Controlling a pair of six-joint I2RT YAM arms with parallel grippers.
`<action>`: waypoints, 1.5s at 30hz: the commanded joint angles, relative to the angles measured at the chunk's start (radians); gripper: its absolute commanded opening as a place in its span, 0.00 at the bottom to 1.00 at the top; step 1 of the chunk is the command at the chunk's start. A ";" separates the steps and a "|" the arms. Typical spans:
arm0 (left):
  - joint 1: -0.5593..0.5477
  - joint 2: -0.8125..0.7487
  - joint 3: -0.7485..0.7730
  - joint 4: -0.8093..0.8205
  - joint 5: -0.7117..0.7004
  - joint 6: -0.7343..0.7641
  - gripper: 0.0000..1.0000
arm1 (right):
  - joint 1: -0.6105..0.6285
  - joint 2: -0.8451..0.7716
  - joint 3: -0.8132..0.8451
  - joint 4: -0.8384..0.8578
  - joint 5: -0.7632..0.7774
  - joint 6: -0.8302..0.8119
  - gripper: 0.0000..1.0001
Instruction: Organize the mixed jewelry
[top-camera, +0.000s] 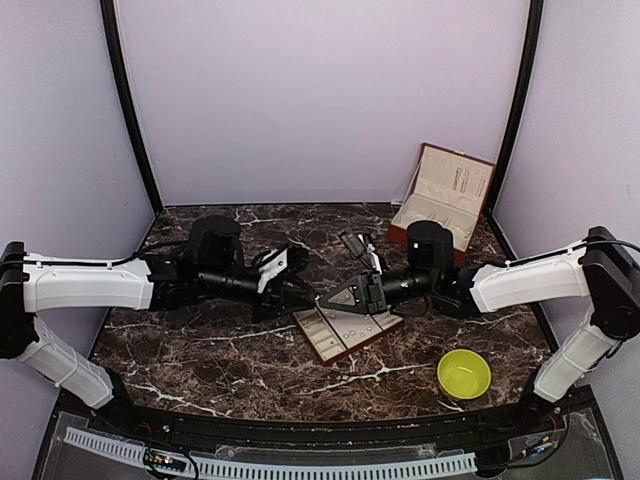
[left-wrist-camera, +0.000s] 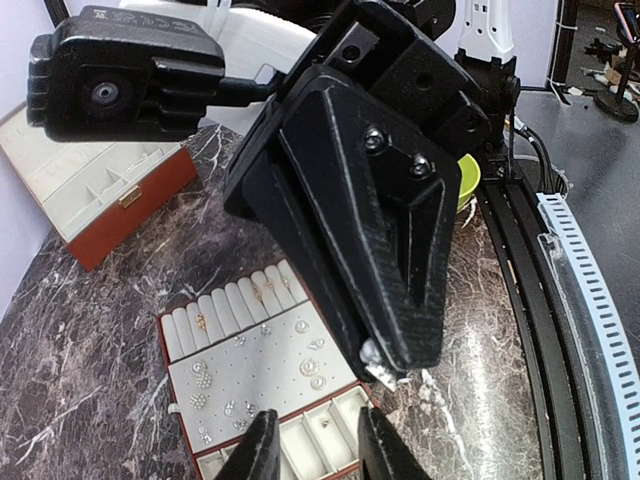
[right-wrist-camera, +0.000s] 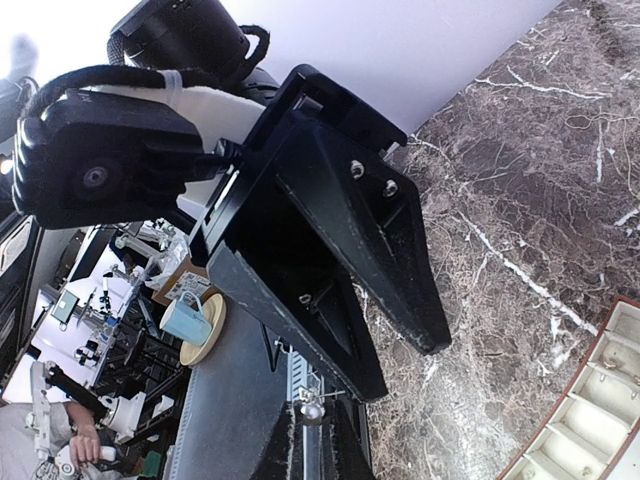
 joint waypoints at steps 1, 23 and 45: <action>-0.013 0.009 0.035 0.003 0.005 0.007 0.28 | -0.005 -0.014 0.003 0.035 0.000 -0.003 0.01; -0.038 -0.005 0.035 0.034 -0.009 -0.021 0.18 | -0.005 0.002 0.006 0.027 0.002 -0.003 0.01; -0.053 -0.033 0.026 0.041 -0.012 -0.025 0.07 | -0.005 0.011 0.000 0.020 0.029 0.002 0.01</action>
